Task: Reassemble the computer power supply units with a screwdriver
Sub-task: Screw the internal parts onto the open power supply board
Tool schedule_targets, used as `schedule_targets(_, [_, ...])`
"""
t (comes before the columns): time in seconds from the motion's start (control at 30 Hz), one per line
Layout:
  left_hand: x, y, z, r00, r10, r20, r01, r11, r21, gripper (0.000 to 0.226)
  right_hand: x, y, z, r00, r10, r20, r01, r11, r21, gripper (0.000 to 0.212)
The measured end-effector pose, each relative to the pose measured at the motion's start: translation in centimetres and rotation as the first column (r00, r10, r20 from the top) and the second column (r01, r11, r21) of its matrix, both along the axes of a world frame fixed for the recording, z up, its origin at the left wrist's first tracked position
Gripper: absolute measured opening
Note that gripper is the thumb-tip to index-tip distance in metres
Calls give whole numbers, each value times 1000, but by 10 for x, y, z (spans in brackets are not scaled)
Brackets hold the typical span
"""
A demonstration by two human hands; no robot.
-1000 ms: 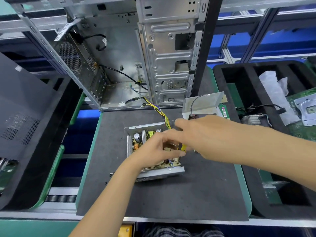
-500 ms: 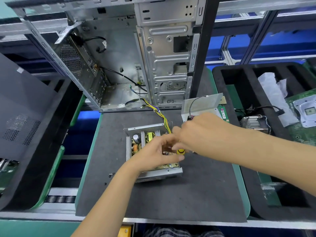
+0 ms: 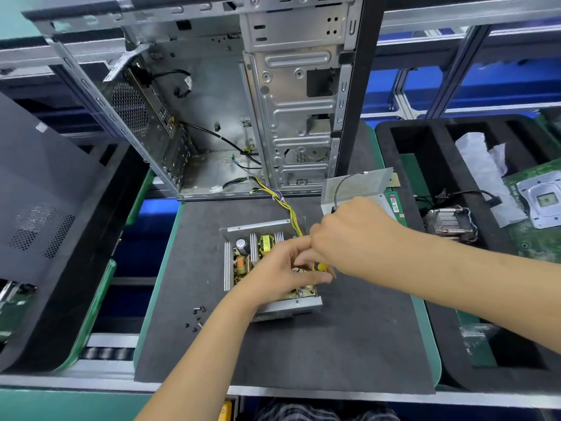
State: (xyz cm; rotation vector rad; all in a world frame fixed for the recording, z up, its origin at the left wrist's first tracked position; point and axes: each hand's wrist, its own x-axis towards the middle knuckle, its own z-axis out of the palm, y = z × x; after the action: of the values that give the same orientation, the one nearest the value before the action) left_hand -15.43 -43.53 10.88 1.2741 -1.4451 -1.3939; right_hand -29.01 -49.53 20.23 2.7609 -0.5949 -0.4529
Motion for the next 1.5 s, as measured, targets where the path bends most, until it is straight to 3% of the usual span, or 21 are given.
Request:
schedule_targets(0.1, [7, -1, 1, 1000, -1, 16, 1, 1000, 13, 29, -6, 0, 4, 1000, 13, -25, -11, 997, 72, 8])
schedule_targets(0.17, [11, -1, 0, 999, -26, 35, 26, 1000, -1, 30, -8, 3, 6, 999, 29, 20, -32, 986, 165, 40])
schedule_targets(0.2, [12, -1, 1, 998, -48, 36, 48, 999, -13, 30, -8, 3, 8, 999, 41, 18, -44, 984, 175, 45])
schedule_targets(0.27, [12, 0, 2, 997, -74, 29, 75, 997, -23, 27, -6, 6, 9, 997, 77, 15, -79, 987, 141, 36])
schedule_targets(0.33, [13, 1, 2, 995, -94, 40, 94, 995, -19, 30, -8, 6, 6, 996, 83, -15, -81, 992, 95, 11])
schedule_targets(0.47, [12, 4, 4, 990, -133, 57, 133, 991, -10, 42, -11, 8, 2, 999, 35, -26, -34, 997, 64, 24])
schedule_targets(0.6, [7, 7, 4, 991, -112, 79, 112, 994, 3, 25, -5, 9, 1, 997, -44, -60, 46, 998, 36, 28])
schedule_targets(0.7, [7, 10, 4, 970, -62, 236, 72, 997, -31, 17, -2, 17, -12, 982, -79, -169, 93, 992, 79, 9])
schedule_targets(0.77, [13, 17, 5, 948, 6, 319, 13, 998, -59, 16, -6, 21, -20, 977, -97, -189, 122, 985, 126, 22])
schedule_targets(0.9, [44, 41, 8, 909, 206, 362, -176, 978, -115, 11, -39, -9, -8, 969, -245, 36, 235, 953, 189, 32])
schedule_targets(1.07, [66, 62, 3, 886, 317, 339, -320, 946, -50, 13, -57, -64, -21, 825, -524, 209, 447, 833, 326, 26])
schedule_targets(1.23, [70, 60, 3, 890, 338, 306, -338, 940, -53, 17, -31, -82, -61, 870, -479, 115, 450, 868, 212, 52])
schedule_targets(1.37, [73, 58, 8, 912, 354, 206, -350, 935, -57, 19, -19, -83, -62, 891, -425, 160, 404, 902, 151, 22])
schedule_targets(1.43, [76, 58, 11, 913, 387, 132, -380, 922, -73, 20, -22, -83, -47, 821, -486, 300, 421, 870, 258, 25])
schedule_targets(1.5, [80, 56, 15, 899, 434, 63, -430, 900, -68, 19, -23, -79, -24, 651, -577, 493, 382, 810, 444, 40])
